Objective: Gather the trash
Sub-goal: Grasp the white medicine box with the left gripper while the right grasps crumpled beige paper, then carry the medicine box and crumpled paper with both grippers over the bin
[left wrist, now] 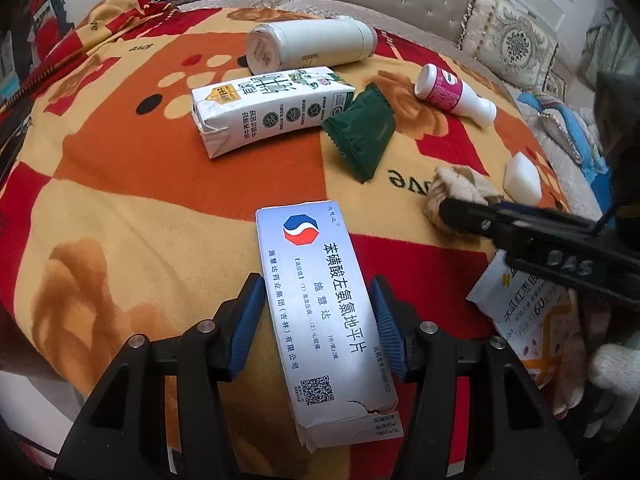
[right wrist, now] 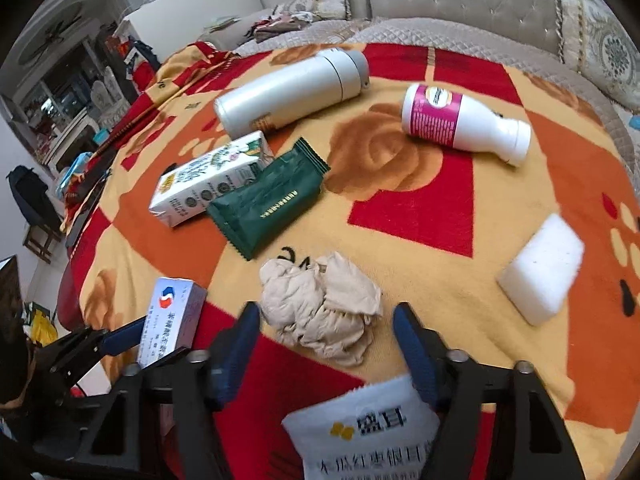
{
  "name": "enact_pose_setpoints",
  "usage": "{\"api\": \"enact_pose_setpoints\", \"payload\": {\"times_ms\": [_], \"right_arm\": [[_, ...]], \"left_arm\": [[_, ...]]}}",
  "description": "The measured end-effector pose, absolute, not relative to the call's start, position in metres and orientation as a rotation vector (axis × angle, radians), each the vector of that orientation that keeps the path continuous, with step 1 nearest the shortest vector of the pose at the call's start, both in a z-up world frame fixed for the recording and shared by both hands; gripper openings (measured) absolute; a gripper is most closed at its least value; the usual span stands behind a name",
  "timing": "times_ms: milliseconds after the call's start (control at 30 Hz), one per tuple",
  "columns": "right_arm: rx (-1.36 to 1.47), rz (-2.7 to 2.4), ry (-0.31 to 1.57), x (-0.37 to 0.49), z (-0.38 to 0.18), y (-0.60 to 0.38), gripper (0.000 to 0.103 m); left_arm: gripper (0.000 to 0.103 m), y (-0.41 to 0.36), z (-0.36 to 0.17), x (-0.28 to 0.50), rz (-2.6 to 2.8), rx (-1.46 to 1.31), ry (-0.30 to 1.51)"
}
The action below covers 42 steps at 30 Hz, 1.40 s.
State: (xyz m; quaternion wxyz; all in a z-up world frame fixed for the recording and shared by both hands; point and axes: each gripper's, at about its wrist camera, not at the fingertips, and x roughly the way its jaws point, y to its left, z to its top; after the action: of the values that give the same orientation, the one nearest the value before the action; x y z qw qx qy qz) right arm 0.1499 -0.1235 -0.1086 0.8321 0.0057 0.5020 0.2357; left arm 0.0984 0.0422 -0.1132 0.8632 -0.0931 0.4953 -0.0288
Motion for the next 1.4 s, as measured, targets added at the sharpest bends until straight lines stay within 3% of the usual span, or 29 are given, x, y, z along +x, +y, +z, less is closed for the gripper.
{"api": "enact_pose_setpoints", "payload": {"times_ms": [33,167,800,1400], "right_arm": [[0.012,0.501,1.071,0.151,-0.111,-0.123,0.048],[0.001,0.507,1.04,0.146,-0.106,-0.124,0.038],[0.125,0.471,0.887,0.082,-0.057,-0.21,0.038],[0.248,0.302,0.865,0.044,-0.062,-0.318,0.038]], "left_arm": [[0.053,0.042,-0.113,0.098,-0.061,-0.193,1.033],[0.052,0.041,-0.113,0.096,-0.06,-0.184,1.02],[0.052,-0.024,-0.064,0.084,-0.165,-0.106,0.911],[0.052,-0.124,-0.042,0.078,-0.32,-0.001,0.872]]}}
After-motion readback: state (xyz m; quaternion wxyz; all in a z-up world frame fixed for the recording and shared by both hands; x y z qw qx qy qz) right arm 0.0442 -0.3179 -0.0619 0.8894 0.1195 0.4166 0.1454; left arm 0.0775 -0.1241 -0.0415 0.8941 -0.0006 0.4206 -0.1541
